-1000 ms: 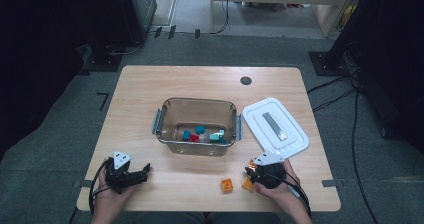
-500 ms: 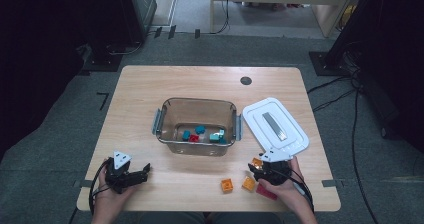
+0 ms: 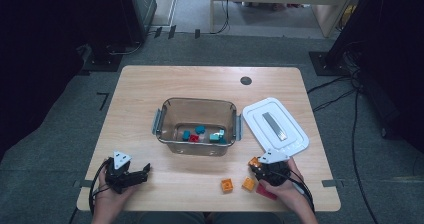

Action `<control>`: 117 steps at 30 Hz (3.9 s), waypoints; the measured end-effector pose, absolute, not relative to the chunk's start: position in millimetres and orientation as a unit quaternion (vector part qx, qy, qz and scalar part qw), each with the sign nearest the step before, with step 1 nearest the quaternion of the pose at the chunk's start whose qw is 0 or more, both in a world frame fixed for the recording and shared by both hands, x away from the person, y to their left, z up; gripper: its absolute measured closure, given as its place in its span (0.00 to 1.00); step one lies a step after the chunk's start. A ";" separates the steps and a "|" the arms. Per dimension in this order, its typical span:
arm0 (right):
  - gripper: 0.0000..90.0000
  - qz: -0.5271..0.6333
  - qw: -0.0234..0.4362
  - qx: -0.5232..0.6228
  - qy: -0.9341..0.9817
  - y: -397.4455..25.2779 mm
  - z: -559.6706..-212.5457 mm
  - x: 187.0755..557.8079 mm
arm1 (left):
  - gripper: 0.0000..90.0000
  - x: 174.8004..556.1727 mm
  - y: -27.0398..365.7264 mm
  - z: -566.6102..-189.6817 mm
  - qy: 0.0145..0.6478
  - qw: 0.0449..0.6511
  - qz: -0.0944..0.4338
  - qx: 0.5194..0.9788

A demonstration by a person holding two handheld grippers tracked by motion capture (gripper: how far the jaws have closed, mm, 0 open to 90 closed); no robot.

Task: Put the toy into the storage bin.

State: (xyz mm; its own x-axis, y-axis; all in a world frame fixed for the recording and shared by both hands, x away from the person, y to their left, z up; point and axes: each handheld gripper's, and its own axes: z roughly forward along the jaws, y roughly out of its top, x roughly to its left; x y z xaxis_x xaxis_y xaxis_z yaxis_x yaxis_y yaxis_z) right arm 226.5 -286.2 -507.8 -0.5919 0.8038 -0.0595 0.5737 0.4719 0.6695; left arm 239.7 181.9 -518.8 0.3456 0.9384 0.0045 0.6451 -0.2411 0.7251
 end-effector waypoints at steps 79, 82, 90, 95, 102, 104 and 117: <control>0.24 0.399 0.140 0.348 0.837 -189.4 -367.8 289.3 | 0.11 239.8 181.4 -519.0 0.523 0.324 0.226 0.755; 0.15 0.398 0.152 0.348 0.835 -196.0 -366.7 282.2 | 0.11 239.8 181.5 -518.9 0.523 0.324 0.226 0.755; 0.01 0.404 0.164 0.363 0.823 -224.3 -371.4 265.5 | 0.11 239.8 181.5 -518.9 0.523 0.324 0.226 0.756; 0.00 0.407 0.168 0.379 0.814 -244.5 -379.5 254.4 | 0.11 239.7 181.4 -519.0 0.523 0.324 0.226 0.755; 0.00 0.394 0.174 0.390 0.814 -263.8 -401.4 235.0 | 0.11 239.7 181.4 -518.9 0.523 0.324 0.226 0.756; 0.00 0.399 0.171 0.395 0.810 -267.8 -408.3 230.5 | 0.11 239.7 181.5 -518.9 0.523 0.323 0.226 0.756; 0.00 0.385 0.125 0.402 0.821 -256.9 -462.4 217.7 | 0.11 239.7 181.4 -518.9 0.523 0.323 0.226 0.756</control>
State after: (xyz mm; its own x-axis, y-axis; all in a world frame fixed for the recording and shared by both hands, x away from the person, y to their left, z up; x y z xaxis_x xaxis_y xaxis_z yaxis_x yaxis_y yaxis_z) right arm 217.7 -256.9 -462.4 -0.6454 0.7565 0.1053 0.5646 0.3797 0.7329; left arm 239.7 181.4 -518.9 0.3515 0.9362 0.0032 0.6440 -0.2443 0.7250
